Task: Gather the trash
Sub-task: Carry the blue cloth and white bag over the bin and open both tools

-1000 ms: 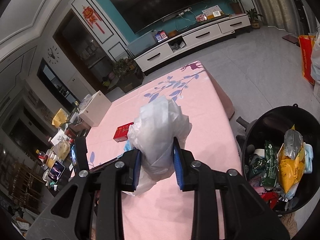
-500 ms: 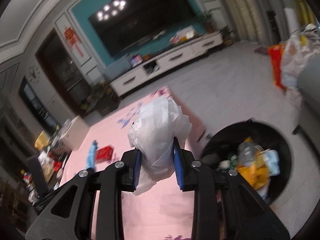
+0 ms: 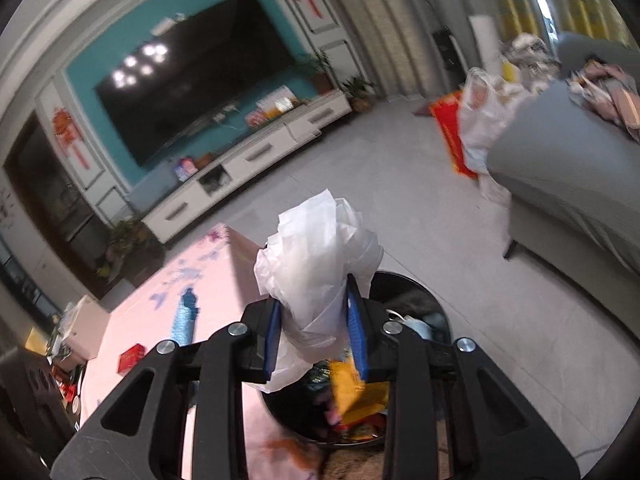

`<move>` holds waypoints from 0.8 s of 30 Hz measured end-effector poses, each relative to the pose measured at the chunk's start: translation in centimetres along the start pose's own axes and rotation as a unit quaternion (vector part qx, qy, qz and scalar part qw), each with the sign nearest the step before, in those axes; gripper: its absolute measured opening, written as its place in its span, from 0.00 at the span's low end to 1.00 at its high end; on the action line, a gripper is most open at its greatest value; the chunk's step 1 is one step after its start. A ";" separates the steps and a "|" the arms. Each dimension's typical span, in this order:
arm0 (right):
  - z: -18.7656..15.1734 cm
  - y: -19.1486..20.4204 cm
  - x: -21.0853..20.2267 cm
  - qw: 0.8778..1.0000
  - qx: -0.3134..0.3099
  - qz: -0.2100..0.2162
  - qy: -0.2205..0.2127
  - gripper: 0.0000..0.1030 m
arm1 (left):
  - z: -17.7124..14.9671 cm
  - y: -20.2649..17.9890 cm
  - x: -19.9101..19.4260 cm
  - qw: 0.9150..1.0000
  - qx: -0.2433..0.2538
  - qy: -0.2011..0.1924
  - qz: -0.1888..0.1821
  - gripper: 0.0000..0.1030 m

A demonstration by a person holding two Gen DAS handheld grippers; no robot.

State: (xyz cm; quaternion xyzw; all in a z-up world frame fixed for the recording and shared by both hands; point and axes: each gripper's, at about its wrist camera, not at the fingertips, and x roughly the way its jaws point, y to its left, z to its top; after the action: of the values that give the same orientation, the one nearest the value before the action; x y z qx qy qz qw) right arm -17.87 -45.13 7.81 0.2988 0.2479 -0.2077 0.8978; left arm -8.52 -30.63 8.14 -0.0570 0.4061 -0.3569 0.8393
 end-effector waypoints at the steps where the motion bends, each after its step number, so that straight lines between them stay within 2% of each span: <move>1: 0.0 -0.6 0.7 1.000 0.005 -0.005 0.008 0.29 | 0.1 -0.4 0.9 1.000 0.002 0.007 -0.003 0.32; 8: -0.6 -3.2 5.3 0.997 0.018 -0.039 0.072 0.29 | -1.0 -2.7 7.8 0.997 0.022 0.073 -0.014 0.33; 12: -0.9 -3.5 7.0 0.994 0.016 -0.050 0.096 0.31 | -1.3 -2.7 9.9 0.996 0.014 0.086 -0.008 0.34; 15: -1.2 -3.3 7.1 0.994 0.008 -0.048 0.102 0.50 | -1.2 -2.4 10.2 0.996 0.003 0.090 -0.018 0.55; 16: -1.2 -3.2 7.0 0.994 0.009 -0.047 0.097 0.61 | -1.2 -2.2 9.9 0.996 -0.003 0.085 -0.017 0.66; 17: -1.2 -2.9 6.6 0.995 0.010 -0.044 0.092 0.68 | -0.9 -1.8 9.5 0.997 -0.009 0.079 -0.017 0.72; 19: -1.0 -2.8 6.0 0.996 0.013 -0.033 0.082 0.72 | -0.6 -1.3 8.4 0.997 -0.016 0.069 -0.010 0.83; 22: -0.8 -2.7 5.3 0.997 0.016 -0.024 0.069 0.78 | 0.1 0.2 6.0 0.999 -0.031 0.044 0.007 0.90; 24: -0.7 -2.6 5.0 0.997 0.017 -0.026 0.065 0.79 | 0.8 2.2 3.6 0.998 -0.046 0.028 0.033 0.95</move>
State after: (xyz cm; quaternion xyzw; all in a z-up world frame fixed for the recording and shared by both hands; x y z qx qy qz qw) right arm -15.49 -47.72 3.29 0.3204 0.3100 -0.2151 0.8689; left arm -5.20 -31.47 5.46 -0.0721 0.4473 -0.3117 0.8352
